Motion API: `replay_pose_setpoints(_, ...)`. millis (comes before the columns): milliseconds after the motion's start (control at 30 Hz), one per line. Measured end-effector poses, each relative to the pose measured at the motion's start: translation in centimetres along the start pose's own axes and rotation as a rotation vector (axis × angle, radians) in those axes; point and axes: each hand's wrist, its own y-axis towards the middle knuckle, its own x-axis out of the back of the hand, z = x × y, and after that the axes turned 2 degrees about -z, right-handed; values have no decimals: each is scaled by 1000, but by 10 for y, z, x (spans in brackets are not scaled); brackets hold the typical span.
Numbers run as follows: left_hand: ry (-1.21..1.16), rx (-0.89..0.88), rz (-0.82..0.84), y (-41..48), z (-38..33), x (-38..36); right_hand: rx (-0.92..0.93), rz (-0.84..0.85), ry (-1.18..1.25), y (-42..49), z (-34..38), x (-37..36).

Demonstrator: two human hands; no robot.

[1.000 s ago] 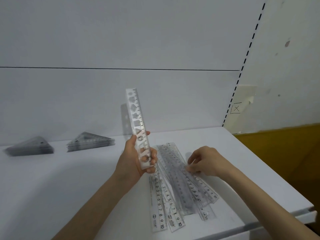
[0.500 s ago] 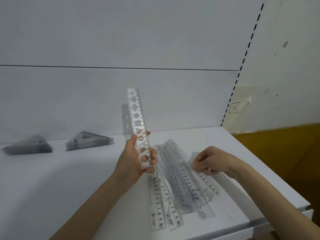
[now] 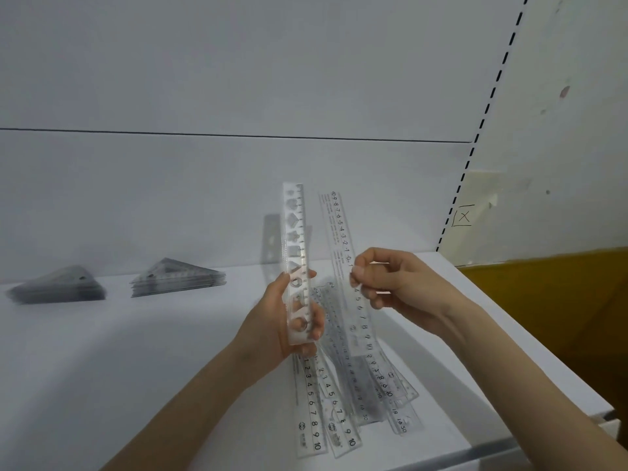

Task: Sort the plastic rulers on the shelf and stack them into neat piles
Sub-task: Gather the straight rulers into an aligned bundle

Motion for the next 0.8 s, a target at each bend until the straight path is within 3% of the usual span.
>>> replay_pose_setpoints(133, 32, 32, 42, -1, 1, -2, 59, 21, -46, 14, 1, -24)
replay_pose_setpoints(400, 54, 54, 83, 0, 0, 3, 212, -92, -338, 33, 0, -45)
replay_pose_setpoints(633, 13, 53, 79, 2, 0, 5, 307, -160, -776, 43, -10, -42)
replay_pose_setpoints(733, -14, 11, 63, 3, -1, 4, 256, -209, -800, 38, -13, -28)
replay_pose_setpoints(800, -17, -11, 45, 5, -2, 7, 144, -215, -958, 32, -18, -13)
